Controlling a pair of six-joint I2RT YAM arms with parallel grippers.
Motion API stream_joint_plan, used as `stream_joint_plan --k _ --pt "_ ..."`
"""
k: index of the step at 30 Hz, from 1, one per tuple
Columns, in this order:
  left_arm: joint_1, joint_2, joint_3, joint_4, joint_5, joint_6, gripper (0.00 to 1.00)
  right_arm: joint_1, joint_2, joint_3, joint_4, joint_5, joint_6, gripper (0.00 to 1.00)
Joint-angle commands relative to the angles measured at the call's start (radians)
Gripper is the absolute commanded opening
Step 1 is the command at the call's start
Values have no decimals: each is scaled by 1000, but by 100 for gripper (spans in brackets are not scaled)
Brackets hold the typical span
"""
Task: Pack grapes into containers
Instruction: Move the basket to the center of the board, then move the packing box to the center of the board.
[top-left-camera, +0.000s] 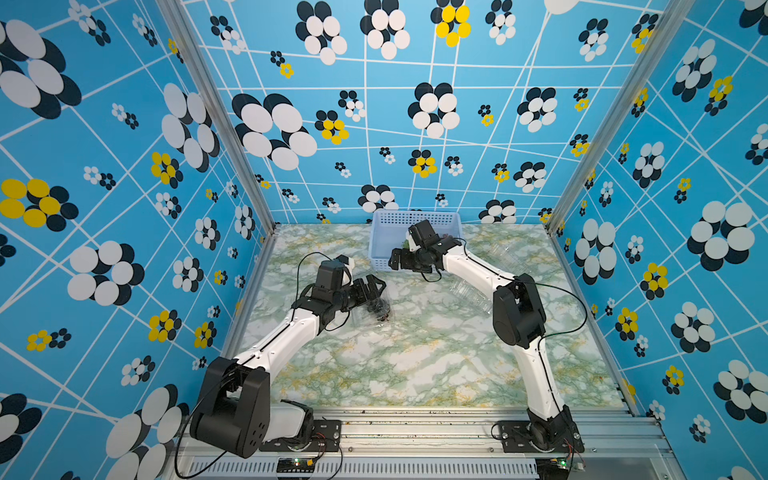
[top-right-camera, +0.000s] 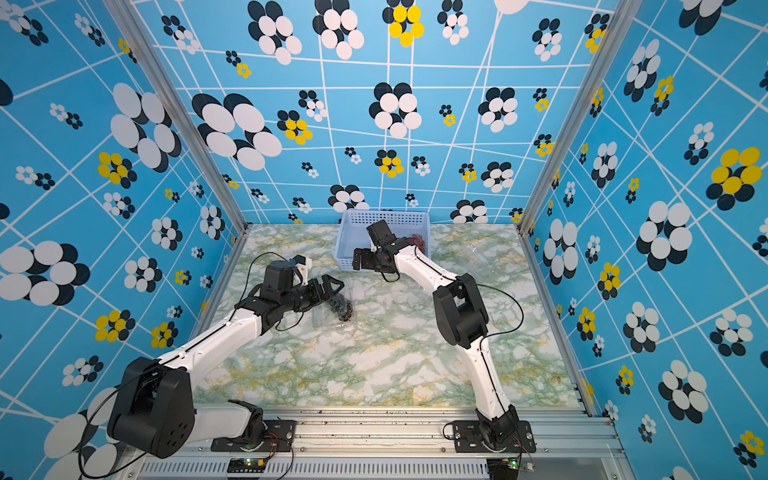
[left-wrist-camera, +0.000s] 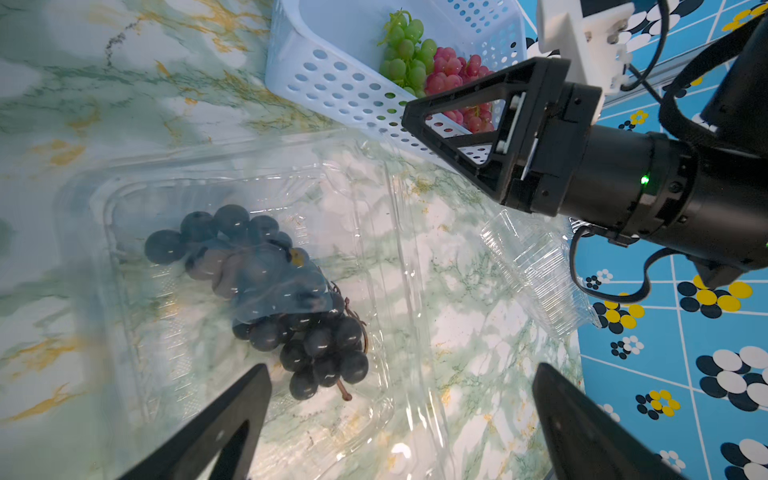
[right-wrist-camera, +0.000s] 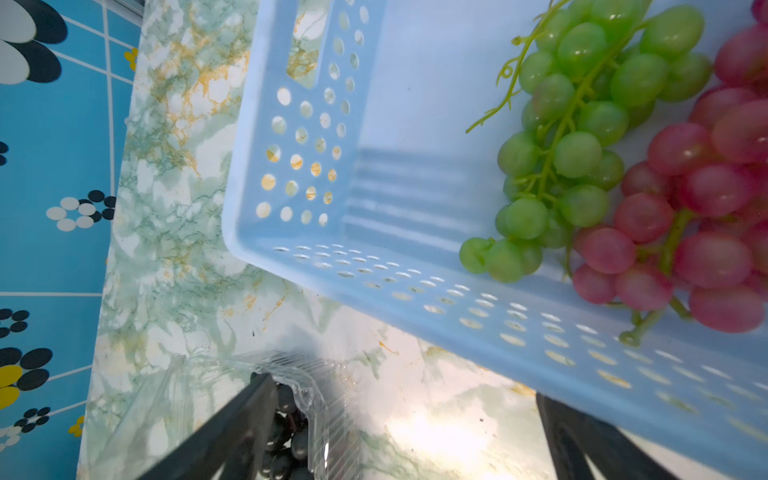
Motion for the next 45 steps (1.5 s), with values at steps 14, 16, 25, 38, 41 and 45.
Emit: stream_joint_plan --k 14,16,25,38,41,45 --pt "-5 37 -91 131 -49 -68 99 5 -269 -463 258 -189 58 99" --pt "-3 31 -94 124 -54 -67 99 18 -282 -498 288 -208 52 97" --pt "10 3 -111 96 -61 -55 100 72 -283 -552 346 -233 63 95" --pt "54 -36 -117 69 -59 -41 100 130 -288 -655 541 -224 191 86" --pt "62 -42 -112 55 -56 -36 99 139 -280 -668 582 -230 218 81" --pt "84 -79 -106 16 -60 -32 99 153 -264 -675 638 -228 263 79"
